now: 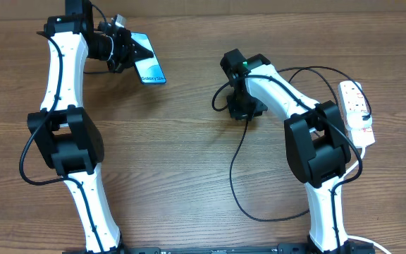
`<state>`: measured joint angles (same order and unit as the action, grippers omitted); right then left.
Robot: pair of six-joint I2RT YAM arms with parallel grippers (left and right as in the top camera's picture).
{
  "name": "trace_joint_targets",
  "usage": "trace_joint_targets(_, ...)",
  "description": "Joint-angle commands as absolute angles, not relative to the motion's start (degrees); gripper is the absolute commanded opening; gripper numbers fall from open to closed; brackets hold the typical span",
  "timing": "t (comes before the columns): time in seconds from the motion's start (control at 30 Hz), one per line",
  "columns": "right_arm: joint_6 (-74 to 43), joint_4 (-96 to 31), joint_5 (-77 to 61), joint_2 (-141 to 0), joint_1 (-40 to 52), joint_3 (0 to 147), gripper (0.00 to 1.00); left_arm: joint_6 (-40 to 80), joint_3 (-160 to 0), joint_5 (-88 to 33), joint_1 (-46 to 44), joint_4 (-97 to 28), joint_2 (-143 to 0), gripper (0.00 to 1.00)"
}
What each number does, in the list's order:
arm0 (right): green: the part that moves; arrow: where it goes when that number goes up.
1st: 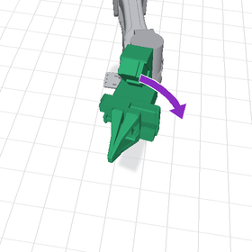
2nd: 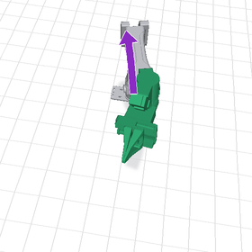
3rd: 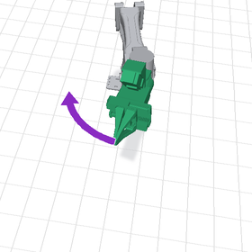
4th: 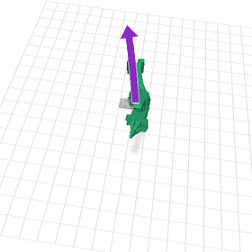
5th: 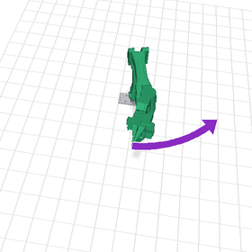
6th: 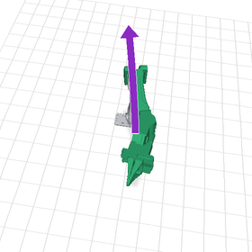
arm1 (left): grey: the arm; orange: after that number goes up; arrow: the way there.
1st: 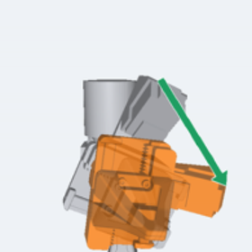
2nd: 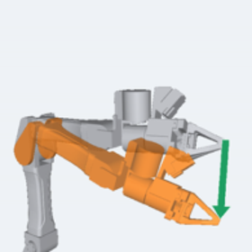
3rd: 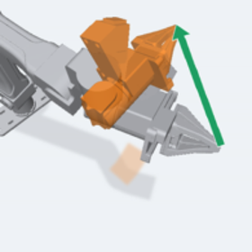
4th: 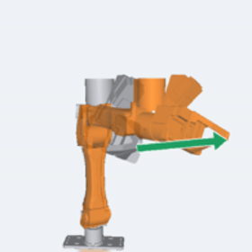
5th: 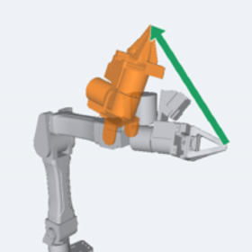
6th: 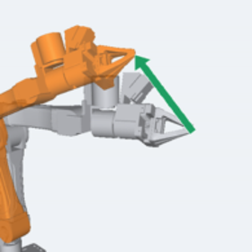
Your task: Plug charger to phone and switch on socket
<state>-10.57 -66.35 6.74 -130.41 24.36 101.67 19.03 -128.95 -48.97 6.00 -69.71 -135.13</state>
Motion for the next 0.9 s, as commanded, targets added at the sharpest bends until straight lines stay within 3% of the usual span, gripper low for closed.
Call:
trace_joint_targets(0.0,-10.4,-65.5,4.8,-130.1,24.6,100.4,0.39,17.5,-129.5,-50.2,5.6,-70.1,-134.1,0.04)
trace_joint_targets(0.27,-14.1,-71.0,4.8,-130.1,24.6,100.4,0.43,17.1,-129.5,-50.2,5.6,-70.2,-134.1,0.04)
trace_joint_targets(0.43,-19.3,-71.1,4.9,-129.1,24.6,100.5,0.39,16.2,-129.5,-50.2,5.6,-70.3,-134.1,0.04)
trace_joint_targets(0.87,-19.9,-71.4,2.4,-112.8,24.5,97.5,0.47,15.6,-129.5,-49.3,5.6,-70.3,-134.1,0.04)
